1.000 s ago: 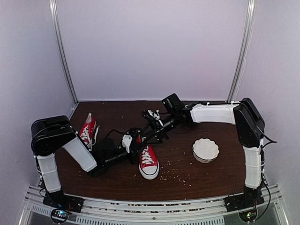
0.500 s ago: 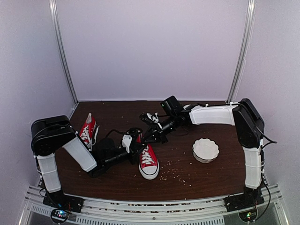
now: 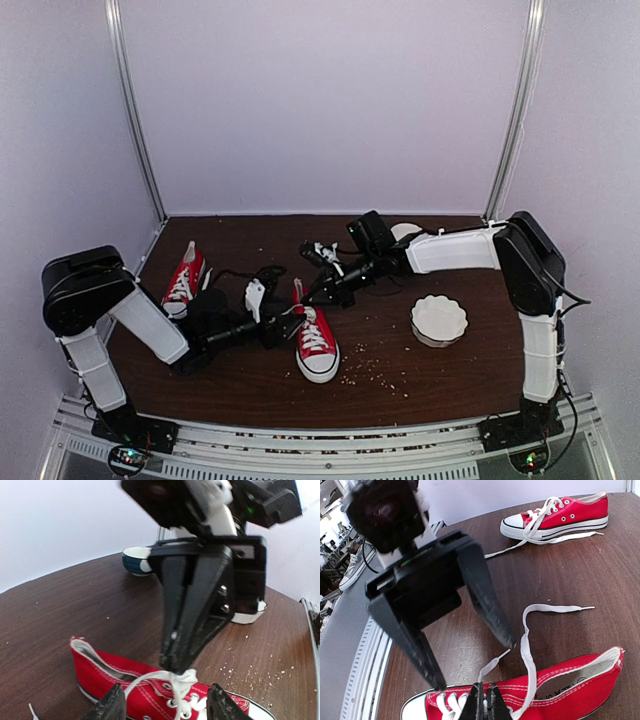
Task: Tie the shoes
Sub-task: Fold the half-tied shoelace on the shoe, then pick up the half-tied shoelace from the center of the board.
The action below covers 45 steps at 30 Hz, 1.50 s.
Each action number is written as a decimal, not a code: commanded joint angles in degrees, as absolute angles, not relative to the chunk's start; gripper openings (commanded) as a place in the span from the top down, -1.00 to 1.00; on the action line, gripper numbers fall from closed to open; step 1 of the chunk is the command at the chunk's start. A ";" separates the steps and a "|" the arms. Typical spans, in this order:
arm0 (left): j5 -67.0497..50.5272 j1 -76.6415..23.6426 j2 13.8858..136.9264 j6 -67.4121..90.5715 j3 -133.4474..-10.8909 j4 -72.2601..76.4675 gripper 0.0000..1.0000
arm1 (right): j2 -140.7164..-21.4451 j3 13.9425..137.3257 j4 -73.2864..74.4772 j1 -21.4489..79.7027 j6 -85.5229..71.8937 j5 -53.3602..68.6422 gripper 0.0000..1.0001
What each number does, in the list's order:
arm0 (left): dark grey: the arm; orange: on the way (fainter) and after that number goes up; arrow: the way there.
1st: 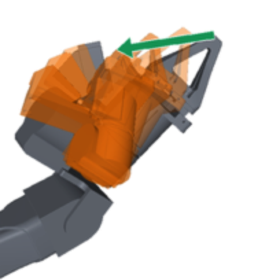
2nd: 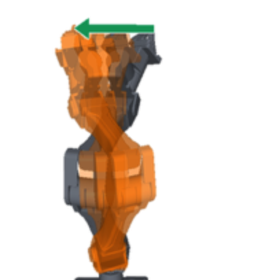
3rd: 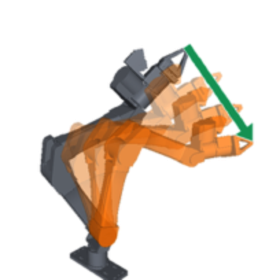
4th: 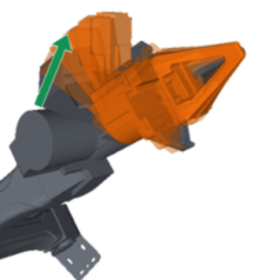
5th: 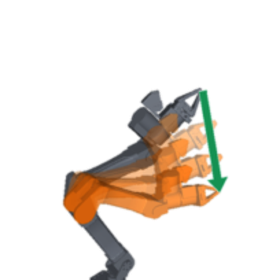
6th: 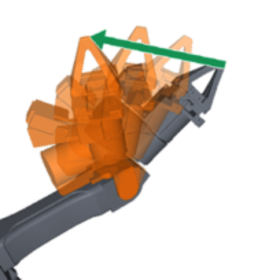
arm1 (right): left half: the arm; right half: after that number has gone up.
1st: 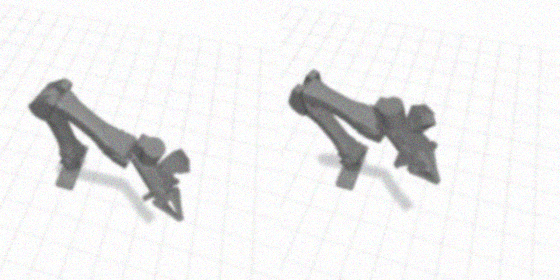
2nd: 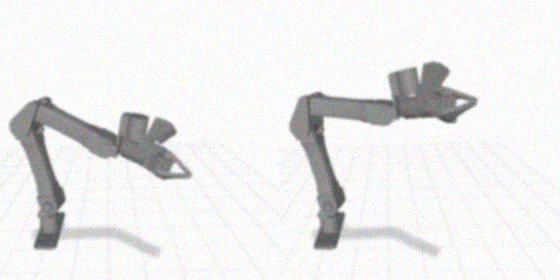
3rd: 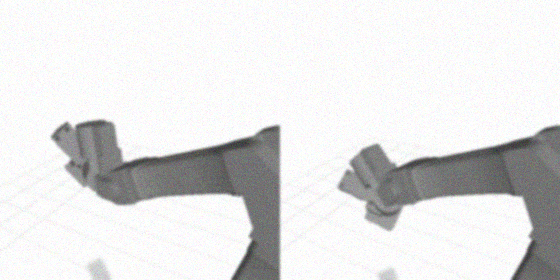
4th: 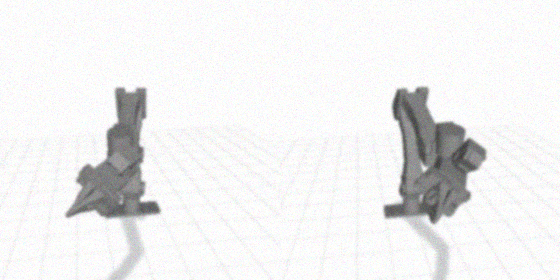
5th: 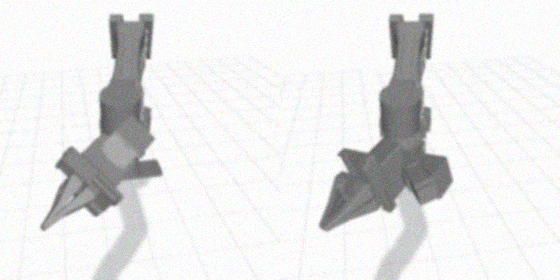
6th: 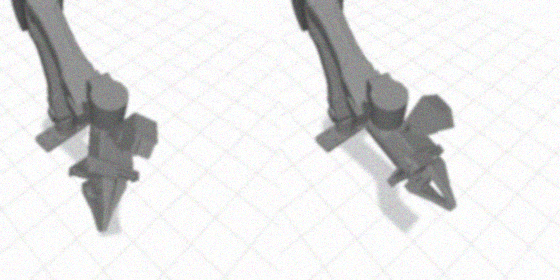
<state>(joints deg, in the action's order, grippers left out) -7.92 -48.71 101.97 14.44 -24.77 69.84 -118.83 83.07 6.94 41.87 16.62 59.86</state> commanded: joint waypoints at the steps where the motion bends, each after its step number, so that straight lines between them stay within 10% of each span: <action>1: -12.12 -41.65 95.29 25.00 -24.09 61.37 -0.11 | -116.02 82.60 4.24 42.19 14.84 58.53 1.00; 8: 8.48 -36.53 96.13 27.52 -38.05 23.50 -0.07 | -115.79 82.68 4.82 42.50 15.79 57.53 1.00; 36: 13.19 -43.07 100.94 27.15 -46.12 -12.99 0.11 | -114.13 82.80 9.82 43.45 20.67 56.53 1.00; 45: 7.68 -43.11 106.80 24.49 -49.15 -13.52 1.00 | -114.31 83.43 10.65 43.62 21.45 56.87 1.00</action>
<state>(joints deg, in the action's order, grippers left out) 12.67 -43.29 101.54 26.41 -50.00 -5.91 -116.11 82.89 9.85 43.29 20.67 56.95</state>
